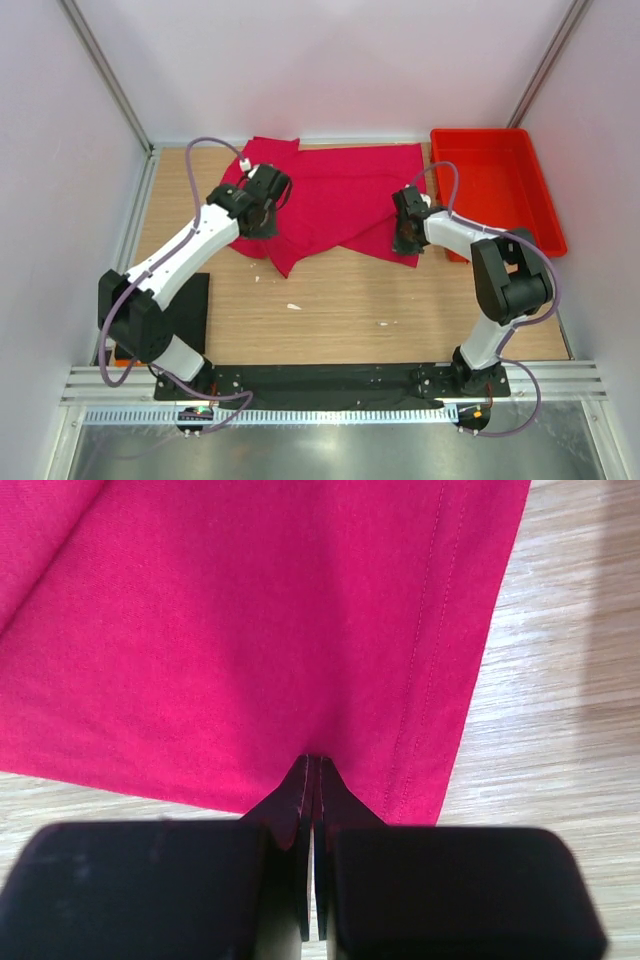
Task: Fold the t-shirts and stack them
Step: Flatten the tshirt out
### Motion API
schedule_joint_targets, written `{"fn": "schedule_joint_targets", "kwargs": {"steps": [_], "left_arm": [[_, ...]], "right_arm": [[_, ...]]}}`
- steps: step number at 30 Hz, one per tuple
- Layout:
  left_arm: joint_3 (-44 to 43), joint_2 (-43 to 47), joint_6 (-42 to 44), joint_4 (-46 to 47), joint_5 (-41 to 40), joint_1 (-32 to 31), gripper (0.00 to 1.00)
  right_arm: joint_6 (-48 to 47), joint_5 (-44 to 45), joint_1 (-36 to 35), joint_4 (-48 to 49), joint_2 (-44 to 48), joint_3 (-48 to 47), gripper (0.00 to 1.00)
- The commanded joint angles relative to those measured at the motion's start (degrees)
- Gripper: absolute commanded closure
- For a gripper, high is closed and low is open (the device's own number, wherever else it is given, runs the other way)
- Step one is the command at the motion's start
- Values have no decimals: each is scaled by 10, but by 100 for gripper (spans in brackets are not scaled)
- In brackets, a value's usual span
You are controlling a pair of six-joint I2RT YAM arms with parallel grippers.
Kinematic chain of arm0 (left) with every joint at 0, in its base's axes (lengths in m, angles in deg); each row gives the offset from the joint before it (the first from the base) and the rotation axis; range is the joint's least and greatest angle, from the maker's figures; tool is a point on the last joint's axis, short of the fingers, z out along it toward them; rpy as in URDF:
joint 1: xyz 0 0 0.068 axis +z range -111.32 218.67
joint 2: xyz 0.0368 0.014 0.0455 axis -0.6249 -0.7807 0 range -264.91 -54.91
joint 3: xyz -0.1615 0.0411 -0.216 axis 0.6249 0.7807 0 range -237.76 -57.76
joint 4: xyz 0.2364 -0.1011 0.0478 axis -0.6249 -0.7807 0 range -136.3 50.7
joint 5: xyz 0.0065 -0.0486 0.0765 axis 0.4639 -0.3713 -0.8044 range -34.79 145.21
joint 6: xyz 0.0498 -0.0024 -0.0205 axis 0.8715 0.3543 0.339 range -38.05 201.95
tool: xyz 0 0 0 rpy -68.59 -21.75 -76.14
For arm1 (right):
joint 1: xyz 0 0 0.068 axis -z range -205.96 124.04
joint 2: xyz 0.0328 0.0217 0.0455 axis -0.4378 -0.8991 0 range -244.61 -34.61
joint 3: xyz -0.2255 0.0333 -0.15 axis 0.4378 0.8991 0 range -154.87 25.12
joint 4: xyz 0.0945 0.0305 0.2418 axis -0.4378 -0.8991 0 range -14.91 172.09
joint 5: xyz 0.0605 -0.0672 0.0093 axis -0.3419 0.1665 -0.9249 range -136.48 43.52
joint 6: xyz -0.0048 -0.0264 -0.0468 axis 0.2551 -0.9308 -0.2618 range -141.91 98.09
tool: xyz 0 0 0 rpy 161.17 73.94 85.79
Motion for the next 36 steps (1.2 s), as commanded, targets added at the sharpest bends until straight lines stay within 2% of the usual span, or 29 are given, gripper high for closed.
{"fn": "schedule_joint_targets", "kwargs": {"steps": [1, 7, 13, 17, 21, 25, 27, 28, 29, 30, 31, 32, 33, 36], "left_arm": [[42, 50, -30, -16, -26, 8, 100], [121, 140, -63, -18, -9, 38, 100], [180, 209, -120, -36, 15, 57, 100], [248, 284, -164, -24, 83, 58, 100], [321, 351, -185, 0, 154, 58, 99], [361, 402, -195, 1, 178, 58, 89], [366, 410, -194, -9, 184, 58, 76], [365, 417, -194, -19, 191, 58, 63], [363, 420, -189, -24, 193, 58, 57], [355, 424, -185, -25, 195, 58, 52], [350, 433, -174, -24, 185, 58, 43], [345, 438, -168, -22, 178, 58, 38], [336, 440, -161, -13, 171, 58, 34], [324, 418, -132, 45, 164, 58, 30]], "right_arm": [[-1, 15, 1, -3, -16, -8, 99], [-15, 57, 2, -75, -23, -3, 99], [28, 114, 16, -166, 72, 39, 99], [25, 152, 38, -201, 148, 45, 99], [-13, 202, 42, -242, 180, -9, 99], [-31, 117, 27, -192, 215, -50, 99], [-20, 71, 2, -147, 197, -58, 91], [-13, 59, -4, -136, 186, -59, 84], [-7, 49, -10, -129, 167, -68, 70], [6, 40, -20, -114, 138, -73, 65], [10, 37, -25, -108, 121, -78, 59], [13, 31, -29, -102, 107, -84, 49], [18, 28, -32, -88, 96, -94, 44], [24, 21, -34, -85, 49, -117, 32]]}}
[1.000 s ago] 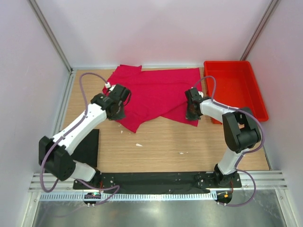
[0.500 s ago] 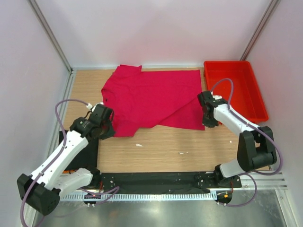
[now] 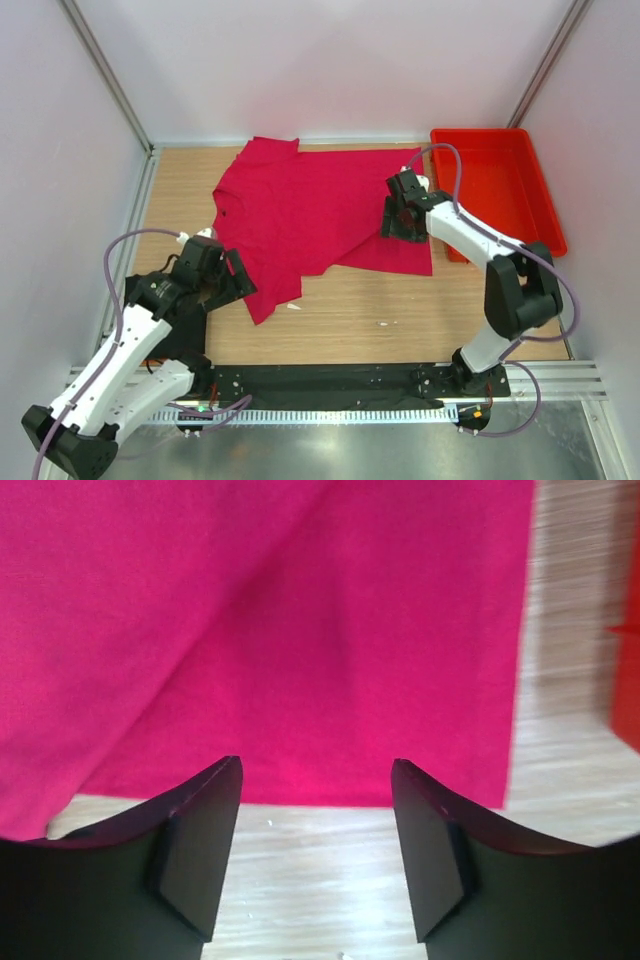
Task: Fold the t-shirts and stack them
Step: Flatten the tshirt out
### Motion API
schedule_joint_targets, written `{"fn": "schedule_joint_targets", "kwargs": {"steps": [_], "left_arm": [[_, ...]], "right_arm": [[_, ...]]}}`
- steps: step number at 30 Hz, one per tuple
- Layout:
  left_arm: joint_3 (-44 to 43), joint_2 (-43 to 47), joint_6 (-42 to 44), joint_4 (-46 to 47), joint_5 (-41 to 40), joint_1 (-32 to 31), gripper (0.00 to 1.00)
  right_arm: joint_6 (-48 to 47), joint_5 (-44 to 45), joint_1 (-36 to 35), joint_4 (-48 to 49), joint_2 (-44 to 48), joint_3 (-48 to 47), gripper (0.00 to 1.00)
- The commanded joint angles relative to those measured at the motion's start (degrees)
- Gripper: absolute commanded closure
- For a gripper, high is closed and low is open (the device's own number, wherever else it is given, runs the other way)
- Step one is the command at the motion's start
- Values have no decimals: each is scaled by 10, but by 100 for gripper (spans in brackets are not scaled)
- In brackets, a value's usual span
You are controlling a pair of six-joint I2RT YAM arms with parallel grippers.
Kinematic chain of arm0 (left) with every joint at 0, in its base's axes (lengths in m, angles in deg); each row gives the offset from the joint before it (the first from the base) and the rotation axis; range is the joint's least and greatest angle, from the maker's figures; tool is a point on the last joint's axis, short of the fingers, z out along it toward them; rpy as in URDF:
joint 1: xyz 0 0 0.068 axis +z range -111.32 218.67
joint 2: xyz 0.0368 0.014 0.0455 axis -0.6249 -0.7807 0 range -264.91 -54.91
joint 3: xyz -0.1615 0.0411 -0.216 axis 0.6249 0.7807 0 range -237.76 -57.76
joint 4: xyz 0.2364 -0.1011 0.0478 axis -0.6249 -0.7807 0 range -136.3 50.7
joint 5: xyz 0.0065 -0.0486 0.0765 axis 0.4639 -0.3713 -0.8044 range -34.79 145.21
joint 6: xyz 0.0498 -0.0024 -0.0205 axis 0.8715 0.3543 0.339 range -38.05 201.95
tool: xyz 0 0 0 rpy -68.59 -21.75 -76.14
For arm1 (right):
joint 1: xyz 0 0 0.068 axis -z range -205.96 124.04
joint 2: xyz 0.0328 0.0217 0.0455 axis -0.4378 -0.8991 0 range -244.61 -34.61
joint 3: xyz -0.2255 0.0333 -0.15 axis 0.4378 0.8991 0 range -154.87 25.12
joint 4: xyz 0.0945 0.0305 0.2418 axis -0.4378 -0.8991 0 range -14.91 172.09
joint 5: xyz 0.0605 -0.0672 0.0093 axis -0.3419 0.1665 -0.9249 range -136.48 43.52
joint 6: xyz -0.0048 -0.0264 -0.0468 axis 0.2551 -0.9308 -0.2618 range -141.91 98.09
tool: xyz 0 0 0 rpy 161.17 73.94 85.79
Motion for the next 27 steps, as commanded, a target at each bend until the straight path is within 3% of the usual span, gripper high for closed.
{"fn": "schedule_joint_targets", "kwargs": {"steps": [1, 5, 8, 12, 16, 21, 27], "left_arm": [[-40, -25, 40, 89, -7, 3, 31], [-68, -122, 83, 149, 0, 18, 39], [-81, -203, 99, 204, 10, 57, 39], [-99, -327, 98, 275, 83, 147, 39], [-146, -410, 98, 286, 113, 185, 40], [-179, -452, 89, 274, 113, 217, 40], [-162, -432, 70, 272, 105, 243, 43]], "right_arm": [[14, -19, -1, 29, -39, -34, 31], [-3, -11, -2, 30, -71, -37, 25], [-19, -9, -1, 39, -89, -31, 23], [-42, 1, 0, 47, -107, -16, 18], [-52, -1, 6, 60, -111, 25, 14], [-49, 13, 15, 24, -106, 68, 9], [-53, 83, 22, -59, 1, 117, 9]]}}
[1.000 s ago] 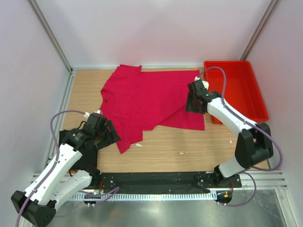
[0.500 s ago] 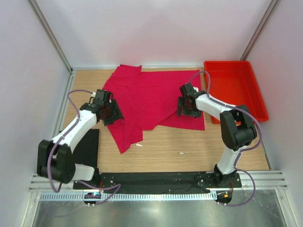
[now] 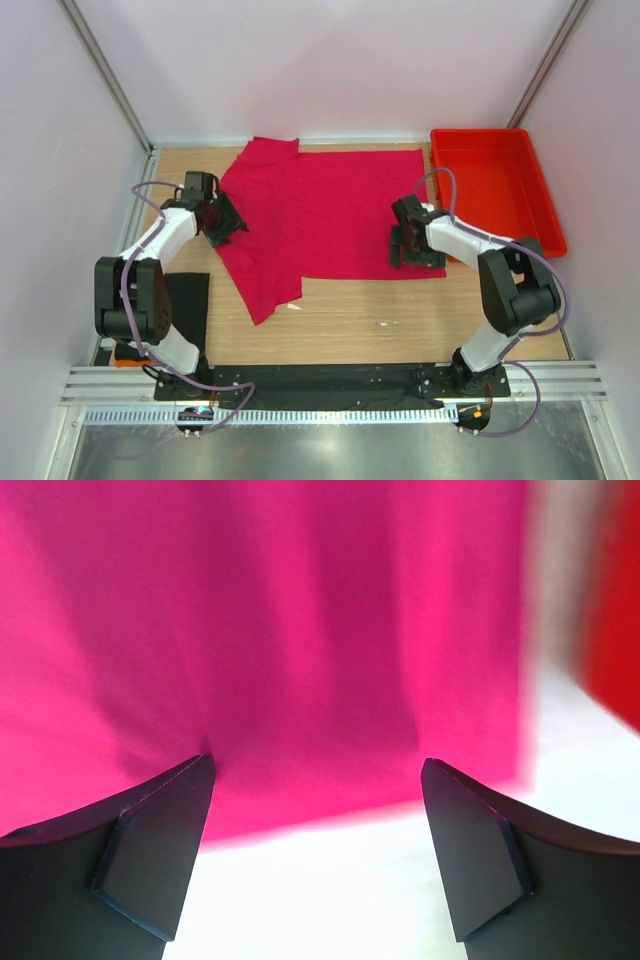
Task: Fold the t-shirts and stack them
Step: Flatten the tshirt out, then fold the tshirt
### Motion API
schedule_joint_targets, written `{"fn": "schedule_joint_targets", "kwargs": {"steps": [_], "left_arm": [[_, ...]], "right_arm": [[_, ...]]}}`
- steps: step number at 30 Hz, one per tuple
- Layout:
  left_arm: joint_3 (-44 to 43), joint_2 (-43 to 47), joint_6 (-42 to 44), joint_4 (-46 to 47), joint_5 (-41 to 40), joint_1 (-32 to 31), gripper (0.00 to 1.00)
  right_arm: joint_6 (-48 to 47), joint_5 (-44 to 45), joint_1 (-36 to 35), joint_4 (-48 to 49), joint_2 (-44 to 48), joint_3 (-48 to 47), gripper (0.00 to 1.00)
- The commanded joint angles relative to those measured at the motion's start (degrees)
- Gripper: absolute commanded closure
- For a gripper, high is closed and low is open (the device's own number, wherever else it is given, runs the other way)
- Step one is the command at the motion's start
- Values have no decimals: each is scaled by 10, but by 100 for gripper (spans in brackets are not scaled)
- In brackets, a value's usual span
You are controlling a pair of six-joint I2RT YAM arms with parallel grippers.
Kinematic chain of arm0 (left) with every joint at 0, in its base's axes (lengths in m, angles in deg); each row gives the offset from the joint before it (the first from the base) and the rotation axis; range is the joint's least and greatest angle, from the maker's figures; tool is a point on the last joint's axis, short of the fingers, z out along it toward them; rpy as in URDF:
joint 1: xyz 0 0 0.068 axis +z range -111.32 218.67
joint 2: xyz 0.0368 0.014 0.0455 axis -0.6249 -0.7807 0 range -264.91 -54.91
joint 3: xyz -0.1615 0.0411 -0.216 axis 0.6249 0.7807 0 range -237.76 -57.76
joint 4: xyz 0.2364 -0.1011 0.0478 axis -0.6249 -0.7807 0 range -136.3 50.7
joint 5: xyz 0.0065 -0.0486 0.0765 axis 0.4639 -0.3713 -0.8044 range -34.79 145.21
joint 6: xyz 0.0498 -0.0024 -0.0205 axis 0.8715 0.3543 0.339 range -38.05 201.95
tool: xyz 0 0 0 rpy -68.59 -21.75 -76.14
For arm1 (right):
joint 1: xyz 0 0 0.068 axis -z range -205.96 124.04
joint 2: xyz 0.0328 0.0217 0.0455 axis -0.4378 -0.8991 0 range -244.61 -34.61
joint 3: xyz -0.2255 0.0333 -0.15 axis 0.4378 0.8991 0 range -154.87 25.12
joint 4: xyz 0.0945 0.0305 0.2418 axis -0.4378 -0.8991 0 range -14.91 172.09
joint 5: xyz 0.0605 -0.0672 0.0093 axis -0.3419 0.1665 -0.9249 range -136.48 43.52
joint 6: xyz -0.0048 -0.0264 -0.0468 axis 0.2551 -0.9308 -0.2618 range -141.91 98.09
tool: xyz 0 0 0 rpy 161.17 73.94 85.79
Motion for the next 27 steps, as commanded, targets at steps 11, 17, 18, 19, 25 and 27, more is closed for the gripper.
{"fn": "schedule_joint_targets", "kwargs": {"steps": [11, 17, 18, 19, 25, 27], "left_arm": [[-56, -106, -11, 19, 27, 29, 57], [-72, -155, -7, -6, 14, 42, 60], [-72, -157, -4, -15, 10, 43, 59], [-72, -159, 4, -22, 6, 42, 59], [-57, -127, 27, -52, -22, 67, 58], [-58, -94, 36, -54, -16, 62, 54]], "right_arm": [[-43, -15, -13, -63, 41, -115, 8], [-26, -38, -15, -2, -26, -117, 8], [-27, -35, -15, -2, -31, -117, 8], [-33, -28, -15, -2, -38, -115, 8], [-41, -5, -14, -12, -2, -74, 7], [-40, 0, -12, -27, 23, -63, 5]]}}
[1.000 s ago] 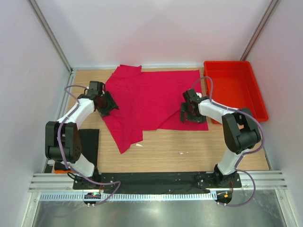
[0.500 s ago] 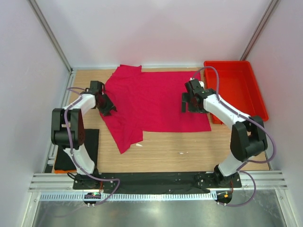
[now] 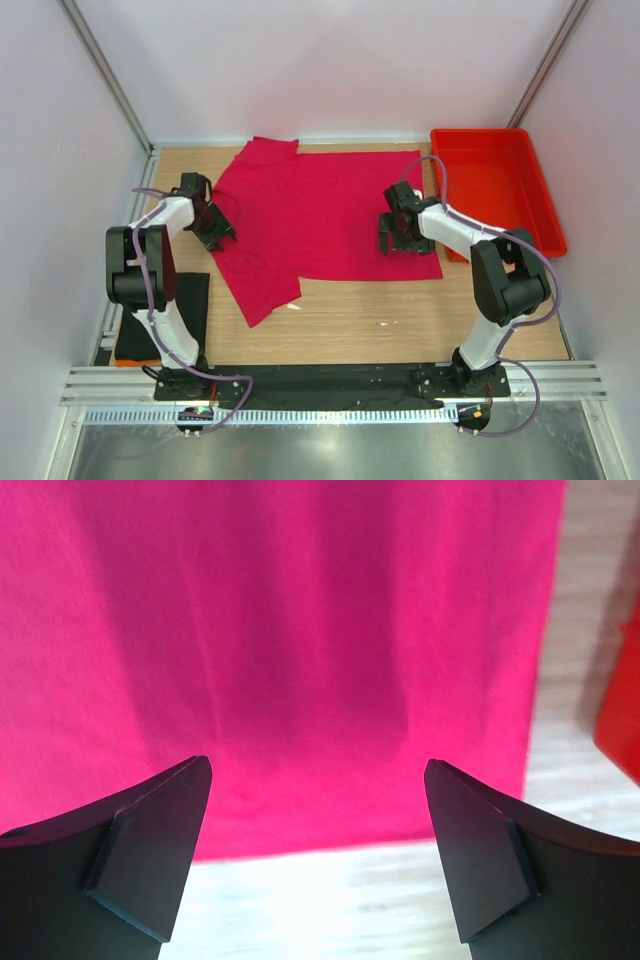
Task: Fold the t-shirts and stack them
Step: Fold the tshirt
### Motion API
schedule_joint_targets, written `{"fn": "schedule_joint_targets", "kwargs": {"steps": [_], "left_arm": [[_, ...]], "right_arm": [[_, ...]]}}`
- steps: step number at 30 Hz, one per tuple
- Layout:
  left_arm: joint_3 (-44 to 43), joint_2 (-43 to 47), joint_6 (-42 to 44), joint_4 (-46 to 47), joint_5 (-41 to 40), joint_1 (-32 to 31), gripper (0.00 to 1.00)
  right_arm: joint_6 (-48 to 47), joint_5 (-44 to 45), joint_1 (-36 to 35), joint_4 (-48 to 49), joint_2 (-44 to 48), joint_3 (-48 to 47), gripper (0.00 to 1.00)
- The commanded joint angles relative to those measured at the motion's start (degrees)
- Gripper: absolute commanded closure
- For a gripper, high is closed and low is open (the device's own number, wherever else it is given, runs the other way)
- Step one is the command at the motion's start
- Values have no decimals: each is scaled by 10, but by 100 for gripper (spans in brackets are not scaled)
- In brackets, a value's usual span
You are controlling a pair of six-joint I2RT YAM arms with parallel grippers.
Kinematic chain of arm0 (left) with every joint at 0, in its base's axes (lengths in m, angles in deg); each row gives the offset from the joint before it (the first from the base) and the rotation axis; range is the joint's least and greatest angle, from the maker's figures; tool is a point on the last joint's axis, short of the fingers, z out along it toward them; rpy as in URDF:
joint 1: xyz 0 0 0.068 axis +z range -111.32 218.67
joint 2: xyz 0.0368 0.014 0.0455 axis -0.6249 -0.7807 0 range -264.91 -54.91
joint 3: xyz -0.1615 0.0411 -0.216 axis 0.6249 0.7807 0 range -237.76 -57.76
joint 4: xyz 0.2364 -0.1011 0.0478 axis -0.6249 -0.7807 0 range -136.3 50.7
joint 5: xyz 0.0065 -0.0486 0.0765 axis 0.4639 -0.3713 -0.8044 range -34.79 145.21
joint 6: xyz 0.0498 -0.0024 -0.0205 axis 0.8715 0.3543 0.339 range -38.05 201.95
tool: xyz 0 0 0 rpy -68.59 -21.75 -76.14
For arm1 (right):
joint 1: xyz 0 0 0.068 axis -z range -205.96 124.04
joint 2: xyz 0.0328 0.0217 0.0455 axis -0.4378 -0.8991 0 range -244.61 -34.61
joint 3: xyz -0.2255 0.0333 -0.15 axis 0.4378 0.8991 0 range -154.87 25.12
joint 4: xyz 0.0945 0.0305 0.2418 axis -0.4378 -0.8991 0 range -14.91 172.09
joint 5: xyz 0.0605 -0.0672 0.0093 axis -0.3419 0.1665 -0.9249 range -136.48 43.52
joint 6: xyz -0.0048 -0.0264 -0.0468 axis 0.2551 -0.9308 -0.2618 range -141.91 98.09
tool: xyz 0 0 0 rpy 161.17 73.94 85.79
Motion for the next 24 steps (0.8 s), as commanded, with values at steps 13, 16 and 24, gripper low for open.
{"fn": "schedule_joint_targets", "kwargs": {"steps": [13, 16, 24], "left_arm": [[69, 279, 69, -51, -69, -53, 51], [73, 275, 51, -44, -29, -46, 57], [191, 368, -26, -72, -51, -109, 61]], "right_arm": [[26, -25, 72, -16, 166, 60, 6], [36, -15, 77, -15, 182, 57, 16], [65, -25, 80, -7, 235, 100, 21]]}}
